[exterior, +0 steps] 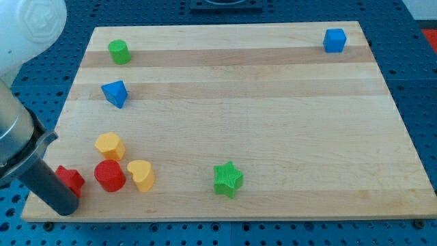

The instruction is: Push the red circle diagonal to the blue cube

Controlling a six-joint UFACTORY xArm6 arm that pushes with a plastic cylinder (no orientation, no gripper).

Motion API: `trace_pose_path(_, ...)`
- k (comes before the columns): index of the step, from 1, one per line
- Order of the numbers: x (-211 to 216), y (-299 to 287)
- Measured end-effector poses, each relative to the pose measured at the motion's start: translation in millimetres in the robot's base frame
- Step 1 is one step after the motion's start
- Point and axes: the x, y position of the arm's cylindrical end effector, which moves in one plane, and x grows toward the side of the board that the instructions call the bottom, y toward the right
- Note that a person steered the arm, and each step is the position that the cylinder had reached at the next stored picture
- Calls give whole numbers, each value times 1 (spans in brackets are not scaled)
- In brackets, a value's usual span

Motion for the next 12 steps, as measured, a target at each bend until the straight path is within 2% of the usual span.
trace_pose_path(2, 6, 9)
trace_pose_path(3, -7, 38)
trace_pose_path(5, -8, 36)
trace_pose_path(7, -51, 39)
trace_pose_path(9, -51, 41)
trace_pose_path(12, -55, 100)
